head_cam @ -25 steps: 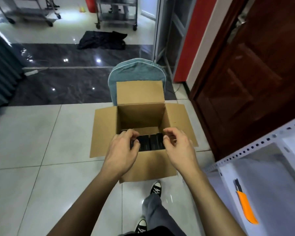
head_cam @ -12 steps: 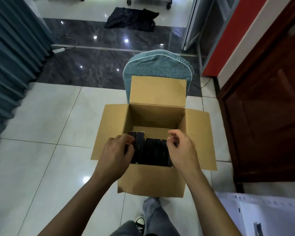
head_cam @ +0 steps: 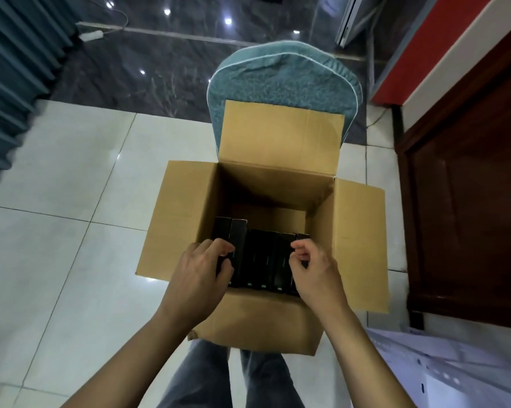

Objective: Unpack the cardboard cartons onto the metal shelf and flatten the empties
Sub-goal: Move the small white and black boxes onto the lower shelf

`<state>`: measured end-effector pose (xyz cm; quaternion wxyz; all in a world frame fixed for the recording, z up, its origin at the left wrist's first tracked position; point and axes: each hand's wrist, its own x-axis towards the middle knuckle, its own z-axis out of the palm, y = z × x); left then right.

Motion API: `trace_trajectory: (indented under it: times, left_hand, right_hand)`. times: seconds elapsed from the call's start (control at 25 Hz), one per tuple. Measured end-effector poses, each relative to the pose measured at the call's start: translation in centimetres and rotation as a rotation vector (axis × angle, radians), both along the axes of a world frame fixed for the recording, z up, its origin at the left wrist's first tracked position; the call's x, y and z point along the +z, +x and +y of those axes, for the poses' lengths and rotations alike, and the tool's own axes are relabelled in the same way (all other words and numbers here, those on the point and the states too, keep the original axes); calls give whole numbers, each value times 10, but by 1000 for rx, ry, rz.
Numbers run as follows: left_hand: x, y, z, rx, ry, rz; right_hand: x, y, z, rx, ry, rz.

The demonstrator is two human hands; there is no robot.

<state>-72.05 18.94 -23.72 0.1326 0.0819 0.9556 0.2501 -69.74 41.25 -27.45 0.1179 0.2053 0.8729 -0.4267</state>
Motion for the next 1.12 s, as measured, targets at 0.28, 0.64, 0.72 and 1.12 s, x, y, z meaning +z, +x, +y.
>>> trace_trajectory:
  times: [0.28, 0.64, 0.72, 1.12]
  left_hand:
    - [-66, -31, 13, -57, -3, -49]
    - [-139, -71, 35, -133, -186, -3]
    - [-151, -80, 39, -140, -240, -8]
    - [-178, -101, 42, -173, -366, -94]
  right_hand:
    - [-68, -25, -3, 37, 88, -62]
    - [-149, -68, -8, 121, 182, -135]
    - [-165, -77, -8, 160, 220, -151]
    - [-209, -119, -17, 409, 466, -303]
